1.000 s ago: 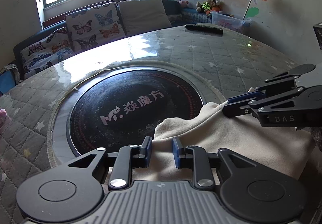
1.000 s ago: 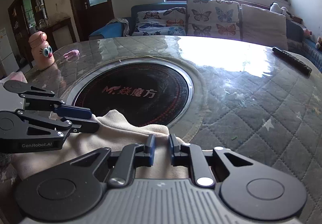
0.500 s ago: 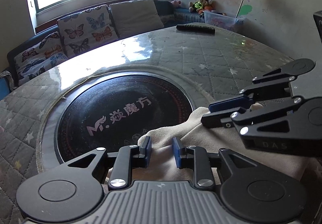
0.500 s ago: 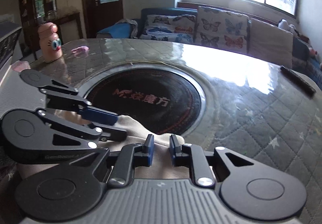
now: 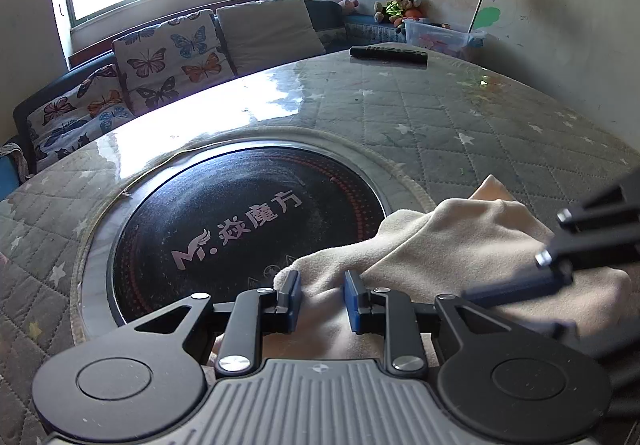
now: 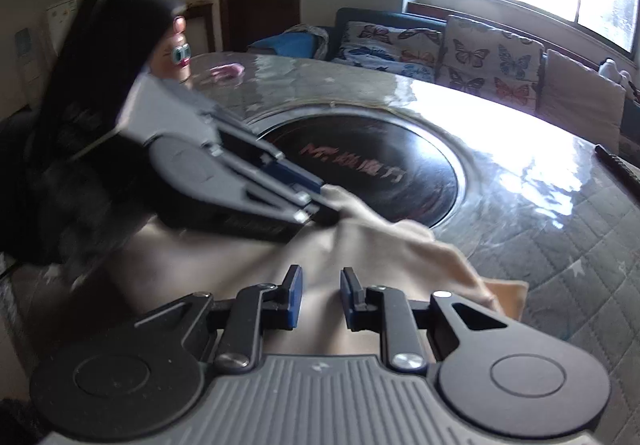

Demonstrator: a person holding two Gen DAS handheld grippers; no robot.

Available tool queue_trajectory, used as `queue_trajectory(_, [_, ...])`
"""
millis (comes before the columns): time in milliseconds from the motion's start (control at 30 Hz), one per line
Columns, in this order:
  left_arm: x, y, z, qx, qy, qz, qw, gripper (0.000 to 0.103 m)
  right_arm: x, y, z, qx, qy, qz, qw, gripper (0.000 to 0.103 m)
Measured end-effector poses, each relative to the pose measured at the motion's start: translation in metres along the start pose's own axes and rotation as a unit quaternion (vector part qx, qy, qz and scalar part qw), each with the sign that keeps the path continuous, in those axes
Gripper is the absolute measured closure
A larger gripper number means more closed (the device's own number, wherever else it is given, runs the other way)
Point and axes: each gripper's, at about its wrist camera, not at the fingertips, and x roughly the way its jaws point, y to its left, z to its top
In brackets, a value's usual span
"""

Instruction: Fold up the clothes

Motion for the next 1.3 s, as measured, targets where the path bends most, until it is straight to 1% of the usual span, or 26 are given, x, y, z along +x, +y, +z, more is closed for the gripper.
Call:
queue_trajectory(33, [0.0,0.0,0.0,0.0,0.0,0.001,1.0,0.076,-0.003,0.005,-0.004,-0.008,0.0,0.0,1.0,0.081])
queue_trajectory(133, [0.0,-0.003,-0.001,0.004,-0.004,0.009,0.9999,0.076,-0.017,0.021,-0.016,-0.041,-0.005,-0.016,0.999,0.081])
queue_trajectory(233, [-0.001,-0.006,-0.003,0.004,-0.007,0.017,0.9998,0.076,-0.033,0.03,-0.026,-0.051,-0.011,-0.015,0.999,0.081])
queue_trajectory(333, [-0.003,-0.006,-0.003,-0.005,-0.009,0.019,0.9998,0.076,-0.046,0.031,-0.031,-0.032,-0.013,0.002,0.999,0.081])
queue_trajectory(400, [-0.009,-0.006,-0.004,-0.007,-0.013,0.023,0.9996,0.076,-0.054,0.028,-0.032,-0.019,-0.024,-0.004,1.0,0.081])
queue_trajectory(500, [-0.029,-0.008,-0.007,-0.007,-0.028,0.027,0.9992,0.076,-0.062,0.015,-0.032,0.022,-0.041,-0.015,0.999,0.081])
queue_trajectory(600, [-0.055,-0.013,-0.016,-0.001,-0.046,0.025,0.9986,0.076,-0.061,0.004,-0.038,0.049,-0.039,-0.032,0.998,0.081])
queue_trajectory(700, [-0.077,-0.016,-0.031,0.003,-0.055,0.019,0.9983,0.076,-0.058,-0.004,-0.048,0.069,-0.029,-0.042,0.996,0.08])
queue_trajectory(800, [-0.087,-0.016,-0.051,-0.002,-0.045,0.019,0.9988,0.076,-0.058,-0.008,-0.058,0.077,-0.027,-0.042,0.996,0.079])
queue_trajectory(967, [-0.097,-0.008,-0.075,-0.019,-0.03,0.029,0.9989,0.076,-0.065,-0.011,-0.048,0.074,-0.038,-0.041,0.996,0.079])
queue_trajectory(1033, [-0.098,-0.004,-0.08,-0.029,-0.029,0.031,0.9987,0.076,-0.06,-0.014,-0.041,0.073,-0.044,-0.046,0.995,0.078])
queue_trajectory(1100, [-0.098,-0.001,-0.082,-0.036,-0.028,0.031,0.9985,0.076,-0.05,-0.021,-0.038,0.081,-0.04,-0.048,0.995,0.078])
queue_trajectory(1167, [-0.098,0.003,-0.084,-0.041,-0.027,0.032,0.9983,0.076,-0.038,-0.028,-0.041,0.095,-0.025,-0.051,0.994,0.078])
queue_trajectory(1300, [-0.1,0.01,-0.076,-0.052,-0.034,0.029,0.9977,0.076,-0.035,-0.033,-0.04,0.099,-0.025,-0.05,0.993,0.078])
